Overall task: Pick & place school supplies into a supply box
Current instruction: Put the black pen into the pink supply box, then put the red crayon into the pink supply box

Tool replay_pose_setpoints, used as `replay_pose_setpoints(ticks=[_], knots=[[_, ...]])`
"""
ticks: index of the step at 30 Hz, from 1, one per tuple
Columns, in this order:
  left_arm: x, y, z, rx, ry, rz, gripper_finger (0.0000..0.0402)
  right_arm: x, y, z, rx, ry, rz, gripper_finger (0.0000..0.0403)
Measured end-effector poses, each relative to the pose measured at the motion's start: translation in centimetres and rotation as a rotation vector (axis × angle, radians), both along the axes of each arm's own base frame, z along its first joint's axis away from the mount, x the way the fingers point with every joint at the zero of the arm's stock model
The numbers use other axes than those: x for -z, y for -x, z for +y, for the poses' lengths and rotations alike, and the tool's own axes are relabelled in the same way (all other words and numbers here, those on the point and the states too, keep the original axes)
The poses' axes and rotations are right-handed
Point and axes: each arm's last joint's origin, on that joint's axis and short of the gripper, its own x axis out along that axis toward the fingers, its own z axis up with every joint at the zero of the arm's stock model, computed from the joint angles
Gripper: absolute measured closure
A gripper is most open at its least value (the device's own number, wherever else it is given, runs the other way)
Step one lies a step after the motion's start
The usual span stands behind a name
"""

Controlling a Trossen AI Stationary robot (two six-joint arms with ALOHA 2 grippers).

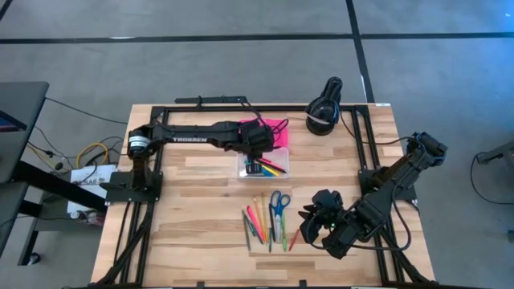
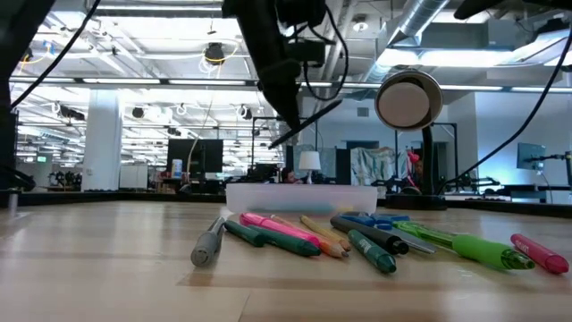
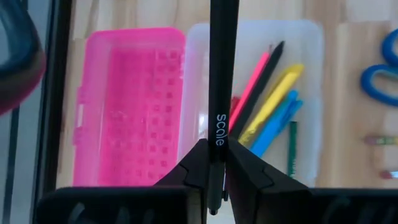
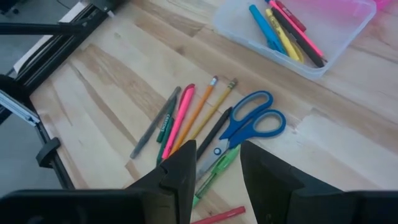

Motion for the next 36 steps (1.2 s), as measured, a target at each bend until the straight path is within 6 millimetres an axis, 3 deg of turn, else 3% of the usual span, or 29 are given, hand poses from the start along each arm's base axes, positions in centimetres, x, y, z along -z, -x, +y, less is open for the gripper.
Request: replay_pose_setpoints(ticks=[6, 17, 24, 36], knots=[[2.3, 0.5, 0.2, 0.008, 0.0, 0.036, 0.0374, 0.0, 0.0, 0.0, 0.0, -0.004, -0.004, 0.0285], [3.9, 0.9, 1.0, -0.007, 0.022, 0.035, 0.0374, 0.0, -0.1, -0.1, 0.005, -0.005, -0.006, 0.0285], [3.8, 0.6, 1.0, 0.009, 0.022, 0.002, 0.0372, 0.0, -0.2, -0.2, 0.009, -0.002, -0.003, 0.0285], [3.8, 0.8, 1.7, -0.022, 0.044, -0.001, 0.0278, 0.0, -0.4, -0.4, 0.017, -0.002, -0.003, 0.0285]])
